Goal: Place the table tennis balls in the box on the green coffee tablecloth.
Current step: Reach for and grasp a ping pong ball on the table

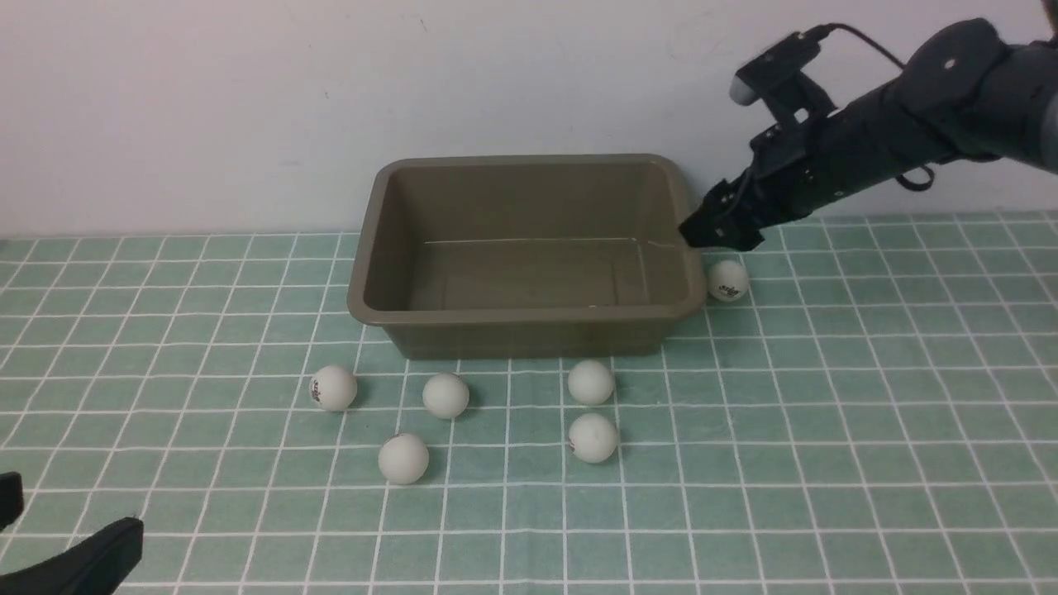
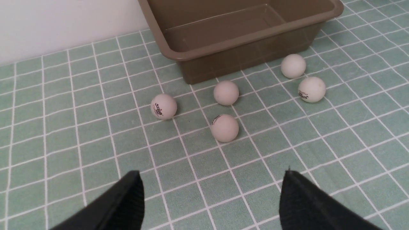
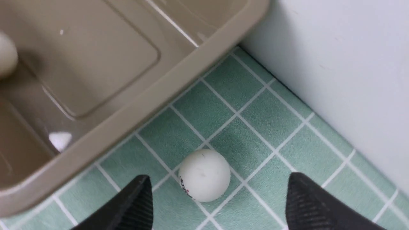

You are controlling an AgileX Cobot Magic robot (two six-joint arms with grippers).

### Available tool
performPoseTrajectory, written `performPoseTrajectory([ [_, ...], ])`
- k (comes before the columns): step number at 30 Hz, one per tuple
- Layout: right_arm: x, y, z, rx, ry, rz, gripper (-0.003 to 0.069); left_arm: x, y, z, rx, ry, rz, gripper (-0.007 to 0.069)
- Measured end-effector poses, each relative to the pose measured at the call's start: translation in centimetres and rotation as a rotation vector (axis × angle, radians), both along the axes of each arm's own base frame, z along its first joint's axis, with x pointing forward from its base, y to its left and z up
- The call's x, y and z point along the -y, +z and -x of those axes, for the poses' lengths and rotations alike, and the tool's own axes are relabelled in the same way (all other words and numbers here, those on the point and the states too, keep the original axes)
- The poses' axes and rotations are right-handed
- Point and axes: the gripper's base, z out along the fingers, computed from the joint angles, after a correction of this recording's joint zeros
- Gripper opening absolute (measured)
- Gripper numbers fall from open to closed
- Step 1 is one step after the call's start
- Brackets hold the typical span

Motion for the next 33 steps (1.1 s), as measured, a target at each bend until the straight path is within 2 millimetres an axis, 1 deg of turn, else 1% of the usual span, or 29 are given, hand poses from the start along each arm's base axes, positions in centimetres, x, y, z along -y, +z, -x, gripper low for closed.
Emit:
performPoseTrajectory([
  [4,0.0,-0.1,0.0,0.033,0.064,0.042,0.0503,0.0,0.0,0.0,-0.003,-0.001,-0.001,0.0514],
  [8,-0.1,-0.9,-0.4,0.017,0.067,0.037,0.0503,0.0,0.0,0.0,-0.005,-0.003,-0.001,0.0514],
  [9,-0.2,-1.6,-0.7,-0.002,0.072,0.031,0.0499,0.0,-0.1,0.0,-0.008,-0.004,-0.001,0.0514],
  [11,-0.4,-2.0,-1.5,-0.038,0.073,0.004,0.0491,0.1,-0.2,0.1,-0.023,-0.013,-0.002,0.0514],
  [14,-0.7,-2.1,-2.6,-0.089,0.056,-0.031,0.0484,0.2,-0.4,0.3,-0.047,-0.026,-0.003,0.0514],
  [18,-0.6,-2.3,-3.6,-0.161,0.040,-0.021,0.0482,0.3,-0.6,0.4,-0.074,-0.042,-0.005,0.0514],
  [22,-0.5,-3.8,-3.8,-0.221,0.031,-0.006,0.0482,0.4,-0.7,0.6,-0.093,-0.052,-0.006,0.0514],
  [28,-0.5,-4.9,-4.0,-0.247,0.025,-0.014,0.0482,0.4,-0.7,0.6,-0.093,-0.052,-0.006,0.0514],
  [33,-0.8,-7.0,-4.3,-0.286,0.021,-0.054,0.0482,0.4,-0.7,0.6,-0.093,-0.052,-0.007,0.0514],
])
